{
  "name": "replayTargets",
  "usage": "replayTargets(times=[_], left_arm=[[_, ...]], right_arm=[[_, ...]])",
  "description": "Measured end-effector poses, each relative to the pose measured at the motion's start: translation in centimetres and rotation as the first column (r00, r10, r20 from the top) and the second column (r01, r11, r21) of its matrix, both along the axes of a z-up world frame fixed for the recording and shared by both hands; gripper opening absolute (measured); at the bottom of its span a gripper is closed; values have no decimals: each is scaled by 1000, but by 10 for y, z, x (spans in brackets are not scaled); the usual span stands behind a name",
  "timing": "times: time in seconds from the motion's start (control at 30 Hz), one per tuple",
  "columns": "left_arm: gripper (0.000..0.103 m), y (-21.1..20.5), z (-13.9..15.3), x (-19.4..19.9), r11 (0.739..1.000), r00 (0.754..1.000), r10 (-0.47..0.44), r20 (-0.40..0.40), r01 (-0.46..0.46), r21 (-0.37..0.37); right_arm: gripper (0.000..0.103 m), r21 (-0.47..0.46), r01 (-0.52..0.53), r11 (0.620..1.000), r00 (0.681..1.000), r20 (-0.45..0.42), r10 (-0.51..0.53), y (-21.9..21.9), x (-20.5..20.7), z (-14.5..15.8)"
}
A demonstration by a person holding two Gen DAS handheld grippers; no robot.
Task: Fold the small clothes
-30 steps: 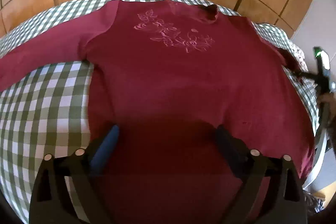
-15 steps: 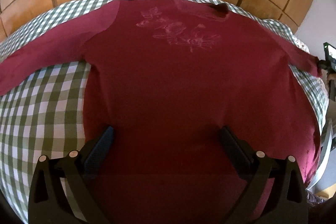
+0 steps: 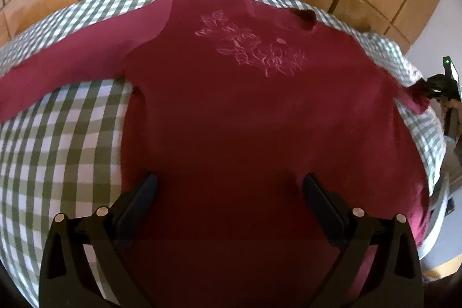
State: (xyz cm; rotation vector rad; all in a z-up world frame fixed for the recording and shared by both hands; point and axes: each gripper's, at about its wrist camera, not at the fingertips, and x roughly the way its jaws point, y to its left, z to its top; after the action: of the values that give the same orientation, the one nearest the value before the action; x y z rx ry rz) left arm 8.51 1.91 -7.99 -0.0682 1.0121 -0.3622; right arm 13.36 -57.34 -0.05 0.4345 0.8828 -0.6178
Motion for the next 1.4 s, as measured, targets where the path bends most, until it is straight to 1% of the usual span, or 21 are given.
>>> replayTargets(times=[0.1,0.13,0.2,0.3,0.37,0.4,0.43,0.47,0.53,0.57,0.6,0.63,0.67,0.73,0.8,0.9,1.07,1.17,1.2,1.27,1.4], left_arm=[[99,9,6,-8,999,1000,21,3,-21,-48],[99,11,8,-10,998,1000,27,5,-26,-61],[99,16,10,-14,995,999,39,6,-39,-89],[99,26,14,-20,989,998,61,-3,-61,-132],[99,33,16,-22,983,997,70,-11,-71,-167],[99,37,17,-23,980,997,76,-15,-78,-182],[99,41,18,-25,977,996,83,-17,-85,-197],[99,44,19,-27,974,996,89,-16,-90,-209],[99,50,22,-30,972,995,100,-11,-101,-214],[99,53,23,-32,971,994,107,-7,-106,-215],[99,56,26,-33,969,993,115,1,-112,-219],[99,59,27,-34,968,993,120,5,-116,-222],[99,61,29,-34,967,992,125,7,-120,-227],[98,67,33,-32,958,992,130,5,-124,-258],[87,69,38,-27,948,991,131,-1,-126,-293],[78,68,44,-7,929,991,131,-40,-137,-345],[72,52,55,37,910,993,99,-68,-118,-397],[72,35,59,72,895,992,121,-49,-130,-427],[75,28,58,85,893,989,140,-56,-150,-423],[79,14,55,109,900,985,150,-88,-173,-400],[79,-31,45,153,916,985,102,-138,-147,-373]], right_arm=[[7,72,-111,991,991,78,105,43,19,22],[7,91,-174,981,980,111,164,69,31,31],[7,124,-250,960,961,151,231,103,45,41],[7,166,-398,902,909,208,362,176,74,56],[7,181,-512,839,851,242,467,239,92,64],[7,182,-539,822,834,248,492,256,95,65],[7,180,-587,789,803,253,539,287,102,67],[7,181,-614,768,783,255,567,306,107,67],[12,176,-678,714,732,256,631,351,115,66],[26,168,-692,702,718,258,646,364,116,67],[58,166,-708,687,702,269,659,376,117,68],[68,171,-721,672,687,298,662,384,116,71],[72,158,-717,679,687,320,652,386,112,75],[72,128,-714,689,682,350,642,383,103,82],[79,128,-701,702,691,364,624,368,92,82],[81,106,-658,746,725,358,588,335,66,73],[83,179,-548,817,824,282,491,267,4,24],[84,257,-487,835,870,233,435,238,-29,-12],[86,285,-468,837,881,224,416,229,-40,-25],[86,319,-442,839,895,214,390,218,-54,-39],[89,367,-401,839,913,240,331,205,-72,-53]])
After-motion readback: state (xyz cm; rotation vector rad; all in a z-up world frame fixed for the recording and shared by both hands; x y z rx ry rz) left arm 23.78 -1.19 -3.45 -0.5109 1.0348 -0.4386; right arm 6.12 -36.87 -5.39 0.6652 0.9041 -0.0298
